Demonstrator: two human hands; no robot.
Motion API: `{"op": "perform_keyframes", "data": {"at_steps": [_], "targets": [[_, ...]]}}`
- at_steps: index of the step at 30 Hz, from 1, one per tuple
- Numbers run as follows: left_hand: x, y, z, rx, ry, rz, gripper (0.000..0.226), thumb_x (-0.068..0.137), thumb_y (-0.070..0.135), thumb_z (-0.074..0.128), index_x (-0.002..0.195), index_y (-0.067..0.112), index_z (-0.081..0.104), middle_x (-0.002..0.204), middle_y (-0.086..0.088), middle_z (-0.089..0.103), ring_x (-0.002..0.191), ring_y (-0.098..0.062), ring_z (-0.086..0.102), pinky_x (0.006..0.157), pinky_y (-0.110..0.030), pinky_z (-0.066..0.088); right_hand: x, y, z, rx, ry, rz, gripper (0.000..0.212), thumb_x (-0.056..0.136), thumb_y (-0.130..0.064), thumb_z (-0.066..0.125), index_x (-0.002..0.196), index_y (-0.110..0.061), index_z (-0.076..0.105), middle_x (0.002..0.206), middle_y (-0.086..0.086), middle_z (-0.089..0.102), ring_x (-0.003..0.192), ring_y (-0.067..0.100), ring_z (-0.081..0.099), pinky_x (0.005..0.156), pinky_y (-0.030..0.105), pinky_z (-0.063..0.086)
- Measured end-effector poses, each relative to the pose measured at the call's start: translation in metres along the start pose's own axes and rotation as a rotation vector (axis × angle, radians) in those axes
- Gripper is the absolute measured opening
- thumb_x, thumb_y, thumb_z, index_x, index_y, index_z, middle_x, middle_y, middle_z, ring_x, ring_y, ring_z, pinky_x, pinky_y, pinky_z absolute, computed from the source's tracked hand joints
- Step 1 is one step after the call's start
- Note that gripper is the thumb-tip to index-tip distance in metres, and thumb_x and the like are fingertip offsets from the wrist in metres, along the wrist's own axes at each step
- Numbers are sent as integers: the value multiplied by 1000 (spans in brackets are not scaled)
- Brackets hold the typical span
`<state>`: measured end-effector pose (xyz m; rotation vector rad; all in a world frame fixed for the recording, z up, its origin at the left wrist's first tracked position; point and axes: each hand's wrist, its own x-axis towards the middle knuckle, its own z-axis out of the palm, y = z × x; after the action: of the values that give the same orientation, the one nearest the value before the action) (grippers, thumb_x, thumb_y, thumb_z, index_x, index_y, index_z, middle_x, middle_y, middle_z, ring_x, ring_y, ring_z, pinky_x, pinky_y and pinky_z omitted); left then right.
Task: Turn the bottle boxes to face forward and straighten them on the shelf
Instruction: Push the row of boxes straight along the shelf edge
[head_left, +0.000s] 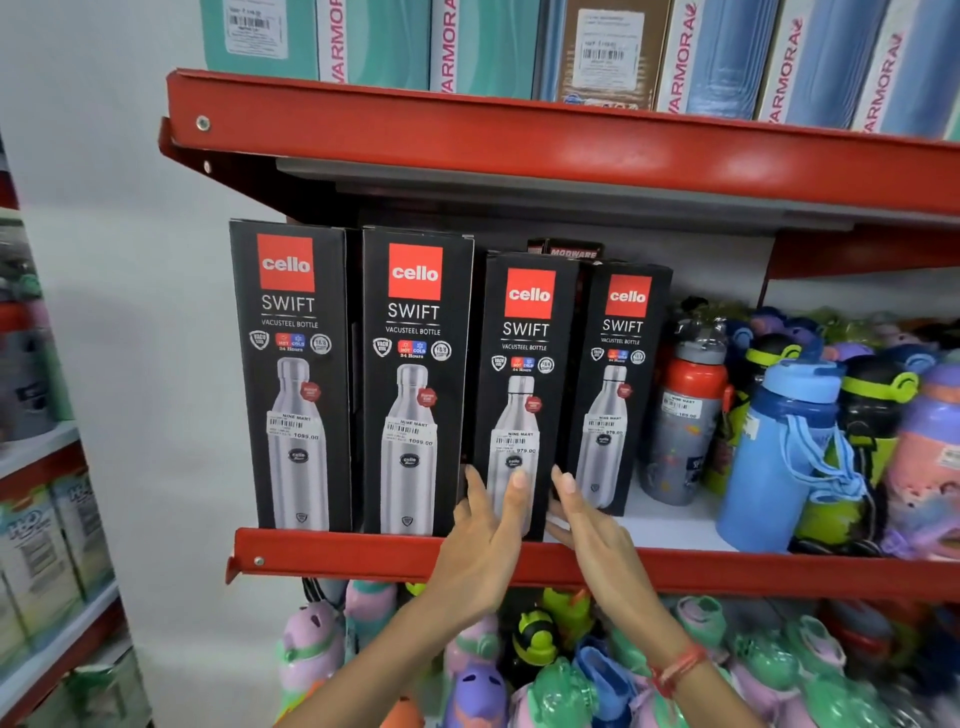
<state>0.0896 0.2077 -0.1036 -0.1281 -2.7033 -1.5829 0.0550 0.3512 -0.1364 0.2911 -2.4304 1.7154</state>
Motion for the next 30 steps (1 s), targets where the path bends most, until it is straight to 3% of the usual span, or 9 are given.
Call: {"op": "perform_keyframes", "data": {"at_steps": [3, 6, 9, 12, 16, 19, 22, 25, 30], "targets": [[-10, -1, 1, 12, -5, 11, 91, 79, 75, 9, 149, 22, -17, 162, -2, -4, 149, -20, 0, 117, -38, 5, -4, 2, -2, 8, -1, -3, 49, 70, -91, 27, 113, -72, 43, 142, -9, 52, 125, 8, 54, 113, 40, 36], [-14, -4, 1, 17, 15, 16, 87, 82, 74, 10, 149, 25, -15, 162, 0, -2, 149, -19, 4, 117, -38, 7, -7, 3, -2, -12, 13, -19, 46, 72, -90, 27, 111, -73, 44, 134, -13, 58, 125, 9, 54, 112, 40, 37], [-18, -6, 0, 8, 31, 32, 85, 82, 73, 11, 150, 27, -12, 162, 2, 1, 148, -17, 8, 117, -37, 9, -12, 0, -3, -15, 14, -19, 44, 73, -88, 26, 111, -71, 43, 119, -18, 59, 115, 7, 61, 109, 33, 39], [-18, -10, 5, 27, 135, 68, 83, 85, 70, 16, 151, 24, -5, 162, 2, 8, 147, -16, 13, 115, -33, 15, -15, -6, -6, 5, 36, -28, 39, 79, -77, 28, 111, -63, 47, 118, -15, 62, 109, 5, 64, 105, 28, 40], [-19, -6, 20, 58, 467, 437, 57, 95, 55, 28, 145, 28, 25, 142, 9, 34, 131, -3, 35, 105, -18, 27, -3, 1, -24, 75, 259, -97, 39, 87, -71, 32, 105, -50, 60, 120, -8, 68, 112, 9, 63, 104, 36, 45], [-4, 6, 42, 2, 332, 590, 41, 98, 46, 33, 136, 32, 36, 131, 15, 44, 124, 3, 42, 104, -21, 37, 14, 9, -44, 62, 336, -100, 49, 92, -64, 34, 129, -39, 54, 140, -7, 54, 130, 12, 48, 112, 41, 35], [25, 16, 73, -52, 147, 511, 57, 98, 50, 29, 149, 29, 15, 156, 12, 20, 142, 3, 17, 119, -27, 19, 29, 13, -55, 46, 285, -30, 64, 94, -55, 33, 151, -28, 25, 156, -7, 28, 144, 14, 26, 116, 36, 22], [51, 23, 92, -73, 126, 387, 73, 93, 59, 24, 150, 29, -10, 161, 9, -8, 141, 2, -8, 113, -24, 4, 39, 20, -57, 99, 156, 21, 78, 86, -66, 29, 152, -35, 3, 160, -12, 9, 146, 11, 15, 120, 37, 16], [73, 33, 94, -223, 118, 191, 69, 95, 56, 22, 151, 27, -7, 162, 0, 6, 147, -18, 13, 115, -29, 14, 46, 19, -62, 61, 111, 6, 75, 84, -65, 25, 150, -39, 1, 152, -22, 8, 141, 2, 12, 113, 26, 13]]}}
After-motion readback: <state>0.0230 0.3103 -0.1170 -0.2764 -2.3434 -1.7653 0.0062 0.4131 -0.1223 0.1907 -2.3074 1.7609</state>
